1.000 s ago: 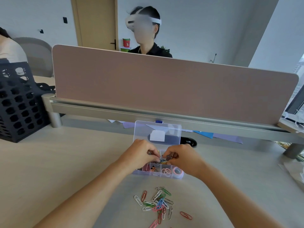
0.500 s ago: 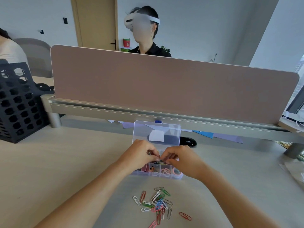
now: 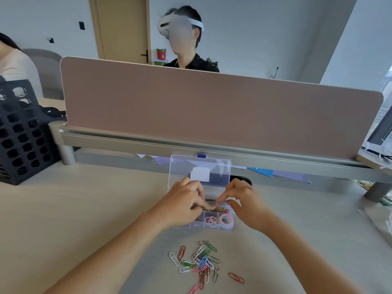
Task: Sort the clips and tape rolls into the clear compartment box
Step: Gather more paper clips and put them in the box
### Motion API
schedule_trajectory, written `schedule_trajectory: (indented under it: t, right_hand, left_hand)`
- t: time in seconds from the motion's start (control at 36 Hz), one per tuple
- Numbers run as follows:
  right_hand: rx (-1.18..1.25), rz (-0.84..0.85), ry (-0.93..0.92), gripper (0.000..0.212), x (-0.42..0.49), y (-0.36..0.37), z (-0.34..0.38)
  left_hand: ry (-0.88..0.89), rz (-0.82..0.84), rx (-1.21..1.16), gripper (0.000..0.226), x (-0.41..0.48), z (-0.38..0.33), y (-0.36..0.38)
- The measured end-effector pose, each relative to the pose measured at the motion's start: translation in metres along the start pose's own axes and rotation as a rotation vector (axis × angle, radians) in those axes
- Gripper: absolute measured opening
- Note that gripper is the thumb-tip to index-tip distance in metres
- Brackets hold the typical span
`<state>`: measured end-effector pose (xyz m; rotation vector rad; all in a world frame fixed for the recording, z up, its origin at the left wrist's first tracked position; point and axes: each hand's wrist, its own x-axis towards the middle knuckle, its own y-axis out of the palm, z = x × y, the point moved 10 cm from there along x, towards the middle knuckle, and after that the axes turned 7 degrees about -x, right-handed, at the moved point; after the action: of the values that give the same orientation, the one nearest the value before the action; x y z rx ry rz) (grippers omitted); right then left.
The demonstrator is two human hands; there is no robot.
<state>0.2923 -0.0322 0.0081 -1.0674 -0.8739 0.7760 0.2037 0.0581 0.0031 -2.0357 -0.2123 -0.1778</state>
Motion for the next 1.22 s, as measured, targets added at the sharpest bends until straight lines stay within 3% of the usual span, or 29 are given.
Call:
schedule_trajectory:
  t: [0.14, 0.31, 0.5, 0.64, 0.75, 1.08, 1.22]
  right_hand:
    - [-0.024, 0.100, -0.016, 0.035, -0.005, 0.012, 0.003]
    - [0.023, -0.007, 0.035, 0.034, -0.005, 0.002, -0.005]
    - [-0.076, 0.060, -0.005, 0.037, -0.009, 0.008, -0.001]
    - [-0.015, -0.010, 0.020, 0.040, -0.009, -0.001, -0.005]
    - [-0.097, 0.041, 0.021, 0.045, -0.014, 0.004, -0.003]
    - [-0.098, 0.012, 0.061, 0.045, -0.037, -0.003, 0.014]
    - [0.007, 0.004, 0.027, 0.033, -0.051, -0.011, 0.037]
  left_hand:
    - [-0.032, -0.027, -0.041, 0.037, -0.003, 0.008, -0.009]
    - [-0.057, -0.113, -0.045, 0.034, -0.006, 0.015, -0.023]
    - [-0.021, -0.038, -0.033, 0.039, -0.007, 0.012, -0.008]
    - [-0.030, -0.169, -0.092, 0.039, -0.009, 0.019, -0.019]
    - [-0.070, -0.238, -0.068, 0.035, -0.015, 0.025, -0.027]
    - [-0.049, -0.202, -0.011, 0.037, -0.023, 0.006, -0.022]
    - [-0.062, -0.196, -0.090, 0.035, -0.032, -0.004, -0.027]
